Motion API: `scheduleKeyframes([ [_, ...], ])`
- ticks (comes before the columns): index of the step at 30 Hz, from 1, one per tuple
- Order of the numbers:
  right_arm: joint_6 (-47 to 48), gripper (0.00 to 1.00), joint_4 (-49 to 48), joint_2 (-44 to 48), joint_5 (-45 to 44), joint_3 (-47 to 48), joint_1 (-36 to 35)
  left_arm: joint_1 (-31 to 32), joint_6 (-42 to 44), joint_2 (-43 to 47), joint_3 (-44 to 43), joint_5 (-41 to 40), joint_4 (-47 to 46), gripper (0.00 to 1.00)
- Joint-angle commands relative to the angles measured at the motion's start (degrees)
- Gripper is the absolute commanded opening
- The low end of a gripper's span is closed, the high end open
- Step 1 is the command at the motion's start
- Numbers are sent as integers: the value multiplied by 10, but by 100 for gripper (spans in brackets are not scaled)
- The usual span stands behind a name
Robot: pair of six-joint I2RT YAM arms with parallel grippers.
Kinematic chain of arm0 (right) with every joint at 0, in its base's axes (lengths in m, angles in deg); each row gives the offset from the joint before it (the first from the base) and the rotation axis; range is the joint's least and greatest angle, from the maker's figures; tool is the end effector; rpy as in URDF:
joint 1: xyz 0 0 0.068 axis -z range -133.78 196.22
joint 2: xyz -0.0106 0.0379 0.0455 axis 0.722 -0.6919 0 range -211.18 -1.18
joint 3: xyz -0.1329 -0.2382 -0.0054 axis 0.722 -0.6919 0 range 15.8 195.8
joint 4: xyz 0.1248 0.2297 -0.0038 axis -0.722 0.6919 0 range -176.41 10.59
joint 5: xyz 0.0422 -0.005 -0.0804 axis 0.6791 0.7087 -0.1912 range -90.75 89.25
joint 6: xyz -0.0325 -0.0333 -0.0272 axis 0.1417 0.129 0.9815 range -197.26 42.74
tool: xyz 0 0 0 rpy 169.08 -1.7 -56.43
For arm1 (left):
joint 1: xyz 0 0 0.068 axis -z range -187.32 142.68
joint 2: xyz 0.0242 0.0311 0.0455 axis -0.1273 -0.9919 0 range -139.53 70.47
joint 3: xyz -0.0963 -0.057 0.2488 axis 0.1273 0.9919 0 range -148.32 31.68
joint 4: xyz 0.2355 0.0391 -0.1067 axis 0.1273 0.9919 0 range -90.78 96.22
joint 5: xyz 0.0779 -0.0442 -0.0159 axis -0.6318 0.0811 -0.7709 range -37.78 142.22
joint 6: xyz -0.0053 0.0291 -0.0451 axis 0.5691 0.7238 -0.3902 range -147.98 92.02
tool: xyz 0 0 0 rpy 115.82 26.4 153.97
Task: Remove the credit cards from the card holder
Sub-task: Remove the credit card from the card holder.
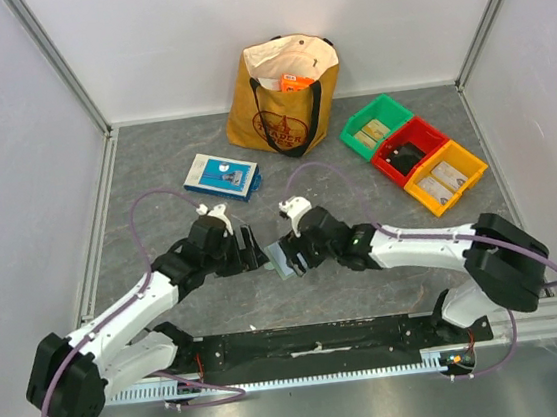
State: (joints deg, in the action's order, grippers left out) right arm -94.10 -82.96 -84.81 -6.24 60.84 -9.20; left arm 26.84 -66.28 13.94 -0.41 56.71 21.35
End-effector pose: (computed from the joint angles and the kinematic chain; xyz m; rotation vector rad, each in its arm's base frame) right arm 0.1737 0.2458 0.1967 -0.7320 2.2438 0.5276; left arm 0.1621 -0.1133 0.2075 -0.0514 2.4930 -0.6656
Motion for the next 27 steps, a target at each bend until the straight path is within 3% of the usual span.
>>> scheduleKeyframes([
  [1,21,76,-30,-34,-66,23,-29,26,-48,-26,20,-40,-56,85],
  [13,30,69,-23,-94,-119,59,-77,55,-62,-89,39,-42,-106,68],
  [21,30,68,-12,-115,-128,67,-80,55,-64,-104,49,-43,-123,47],
  [27,31,65,-2,-130,-138,69,-81,55,-66,-103,57,-57,-123,25],
])
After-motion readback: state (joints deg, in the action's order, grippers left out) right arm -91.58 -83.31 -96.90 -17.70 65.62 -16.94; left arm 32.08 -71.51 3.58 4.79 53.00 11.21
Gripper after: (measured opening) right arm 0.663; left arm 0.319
